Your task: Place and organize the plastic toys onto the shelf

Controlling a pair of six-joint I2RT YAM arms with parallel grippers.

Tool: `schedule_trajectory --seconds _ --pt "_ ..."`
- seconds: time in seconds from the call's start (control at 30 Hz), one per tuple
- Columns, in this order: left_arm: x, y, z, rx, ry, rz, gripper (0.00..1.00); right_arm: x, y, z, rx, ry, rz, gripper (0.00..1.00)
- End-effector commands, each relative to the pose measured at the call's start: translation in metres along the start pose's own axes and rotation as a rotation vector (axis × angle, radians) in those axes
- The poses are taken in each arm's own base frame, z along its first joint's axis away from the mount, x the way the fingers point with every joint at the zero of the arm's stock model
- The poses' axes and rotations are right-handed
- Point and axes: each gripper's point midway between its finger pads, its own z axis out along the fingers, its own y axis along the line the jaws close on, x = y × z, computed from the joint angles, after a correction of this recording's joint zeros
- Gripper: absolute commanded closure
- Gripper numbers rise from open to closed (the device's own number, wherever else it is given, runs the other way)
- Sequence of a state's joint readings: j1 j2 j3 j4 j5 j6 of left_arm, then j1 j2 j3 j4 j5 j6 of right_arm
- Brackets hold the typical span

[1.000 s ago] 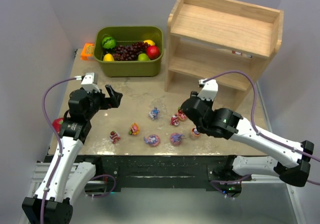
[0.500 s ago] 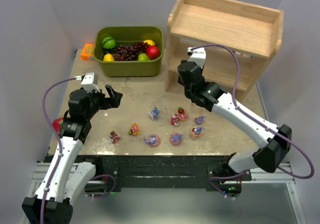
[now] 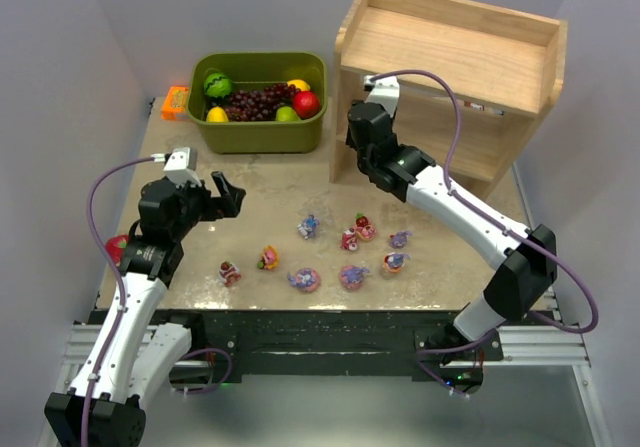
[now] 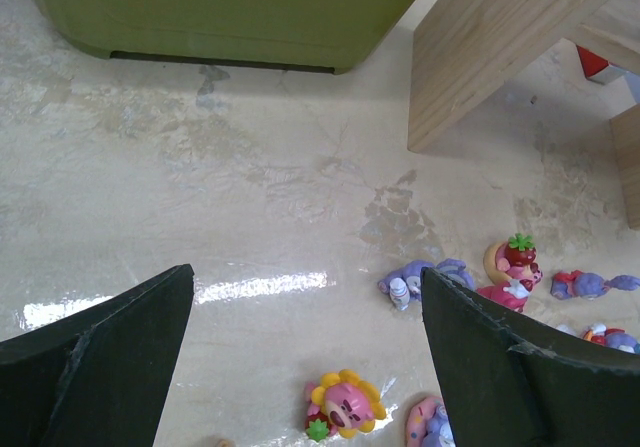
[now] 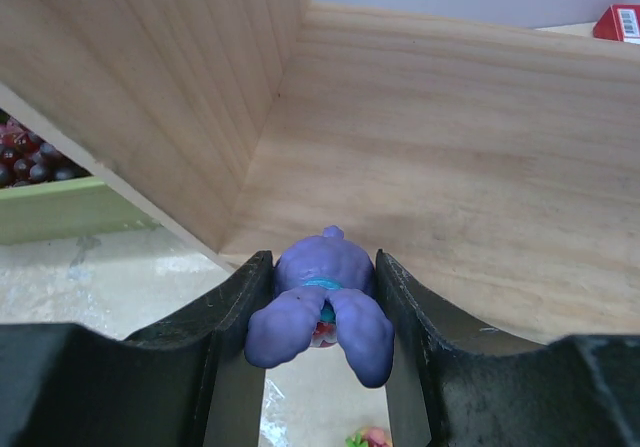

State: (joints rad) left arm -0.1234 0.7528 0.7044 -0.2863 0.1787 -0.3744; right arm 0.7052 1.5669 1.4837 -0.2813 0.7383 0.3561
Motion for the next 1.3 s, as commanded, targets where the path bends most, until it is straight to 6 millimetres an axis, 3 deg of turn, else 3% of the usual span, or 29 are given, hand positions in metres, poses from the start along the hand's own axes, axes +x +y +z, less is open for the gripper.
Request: schedule_trajectory --seconds 0.0,0.2,0.6,1.27 --pt "-0.004 0.001 -0.001 0.002 -0.019 0.013 0.00 -0.030 0.016 0.003 -0.050 -0.083 0.060 1.00" --pt "-0.003 0.001 -0.002 0.002 -0.019 0.012 0.00 -0.022 0.022 0.013 -0.046 -0.067 0.041 0.98" --pt "-0.002 0.001 -0.002 0.002 -0.014 0.011 0.01 -0.015 0.016 0.030 0.034 -0.080 0.024 0.95" --pt "0.003 -0.001 -0.001 0.020 0.001 0.006 0.01 0.005 0.008 0.049 0.130 -0.080 0.020 0.59"
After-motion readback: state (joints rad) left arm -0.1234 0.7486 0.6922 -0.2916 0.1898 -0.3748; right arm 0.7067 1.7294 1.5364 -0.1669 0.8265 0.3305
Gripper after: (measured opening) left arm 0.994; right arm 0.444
